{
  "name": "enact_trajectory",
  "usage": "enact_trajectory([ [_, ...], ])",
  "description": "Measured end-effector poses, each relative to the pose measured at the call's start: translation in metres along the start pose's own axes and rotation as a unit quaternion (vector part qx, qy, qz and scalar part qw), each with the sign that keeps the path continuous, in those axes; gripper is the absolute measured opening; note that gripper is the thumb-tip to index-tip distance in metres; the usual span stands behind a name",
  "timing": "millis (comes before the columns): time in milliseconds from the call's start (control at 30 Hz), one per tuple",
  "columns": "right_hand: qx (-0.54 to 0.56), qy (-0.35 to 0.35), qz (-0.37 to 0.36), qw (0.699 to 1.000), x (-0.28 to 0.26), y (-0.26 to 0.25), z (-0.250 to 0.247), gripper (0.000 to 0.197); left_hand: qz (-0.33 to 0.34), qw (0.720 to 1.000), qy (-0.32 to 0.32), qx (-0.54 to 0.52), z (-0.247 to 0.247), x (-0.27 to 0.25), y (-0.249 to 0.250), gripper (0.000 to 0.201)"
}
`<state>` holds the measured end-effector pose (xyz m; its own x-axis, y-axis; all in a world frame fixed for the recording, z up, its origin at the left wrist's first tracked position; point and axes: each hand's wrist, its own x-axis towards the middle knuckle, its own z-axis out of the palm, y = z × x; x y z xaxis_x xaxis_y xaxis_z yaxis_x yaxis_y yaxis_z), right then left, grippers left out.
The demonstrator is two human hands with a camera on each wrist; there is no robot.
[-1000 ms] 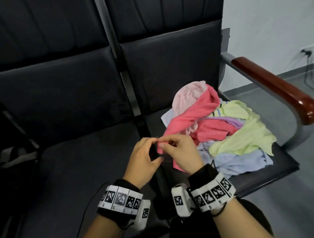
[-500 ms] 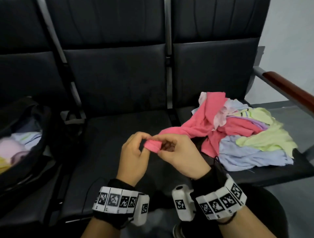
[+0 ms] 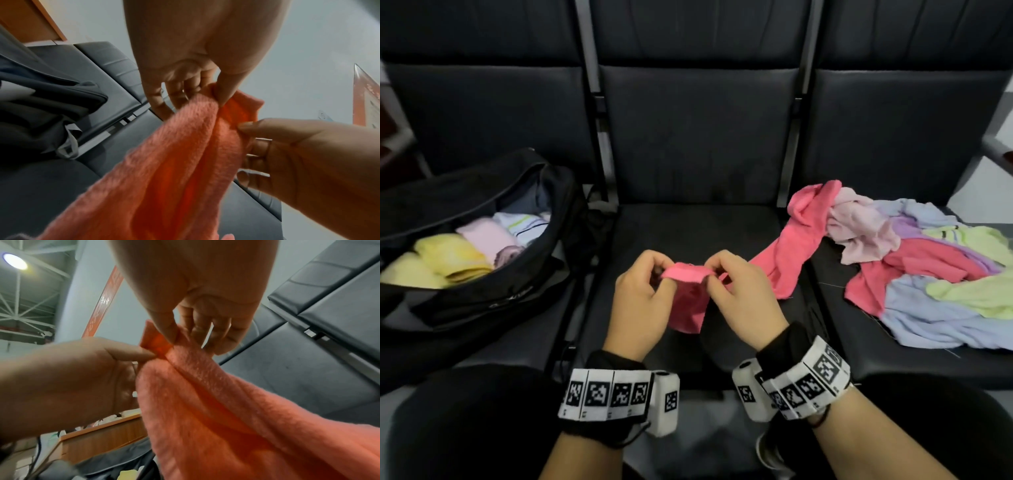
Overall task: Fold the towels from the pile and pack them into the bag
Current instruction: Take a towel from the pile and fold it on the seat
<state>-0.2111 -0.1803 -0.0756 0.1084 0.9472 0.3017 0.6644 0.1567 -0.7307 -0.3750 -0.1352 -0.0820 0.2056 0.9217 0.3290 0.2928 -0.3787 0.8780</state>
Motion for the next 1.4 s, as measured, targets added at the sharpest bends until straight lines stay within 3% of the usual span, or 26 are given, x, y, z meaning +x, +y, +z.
enact_trajectory([
  [133,0.038,0.002,0.015,0.999,0.002,-0.001,0.003,0.010,-0.025,0.998,-0.052,-0.003,-0.001,-0.005,-0.004,0.019],
  [233,0.037,-0.008,0.027,0.999,0.000,-0.001,0.003,0.012,0.003,0.995,-0.099,-0.004,0.003,-0.006,0.000,0.019],
  [300,0.032,-0.007,0.025,0.999,-0.001,-0.001,0.003,0.011,0.023,0.995,-0.097,0.010,0.005,-0.005,0.002,0.016],
  [433,0.036,-0.018,0.003,0.999,-0.005,0.004,0.004,0.005,0.040,0.998,-0.043,0.016,0.006,-0.004,0.003,0.016],
  [567,-0.001,-0.061,-0.001,0.998,-0.014,0.023,0.011,0.009,0.028,0.998,0.031,-0.056,-0.003,0.000,0.003,0.012],
  [667,-0.023,-0.047,0.006,0.999,-0.017,0.041,0.008,0.008,0.031,0.991,0.086,-0.098,-0.018,0.006,0.002,0.016],
  [800,-0.134,-0.052,0.001,0.990,-0.015,0.055,-0.004,0.012,0.037,0.975,0.155,-0.155,-0.041,0.013,0.001,0.014],
  [967,-0.206,0.054,-0.001,0.977,0.004,0.051,-0.040,0.022,0.018,0.962,0.213,-0.168,-0.059,0.019,-0.002,0.011],
  [1133,-0.131,0.171,-0.022,0.976,0.024,0.022,-0.061,0.021,-0.019,0.960,0.227,-0.165,-0.061,0.022,-0.003,0.006],
  [1267,-0.131,0.116,0.012,0.985,0.022,0.018,-0.058,0.015,-0.031,0.969,0.212,-0.125,-0.061,0.020,-0.009,0.021],
  [1400,-0.261,0.061,0.010,0.963,0.017,0.031,-0.055,0.008,-0.039,0.955,0.269,-0.115,-0.066,0.021,-0.012,0.022],
])
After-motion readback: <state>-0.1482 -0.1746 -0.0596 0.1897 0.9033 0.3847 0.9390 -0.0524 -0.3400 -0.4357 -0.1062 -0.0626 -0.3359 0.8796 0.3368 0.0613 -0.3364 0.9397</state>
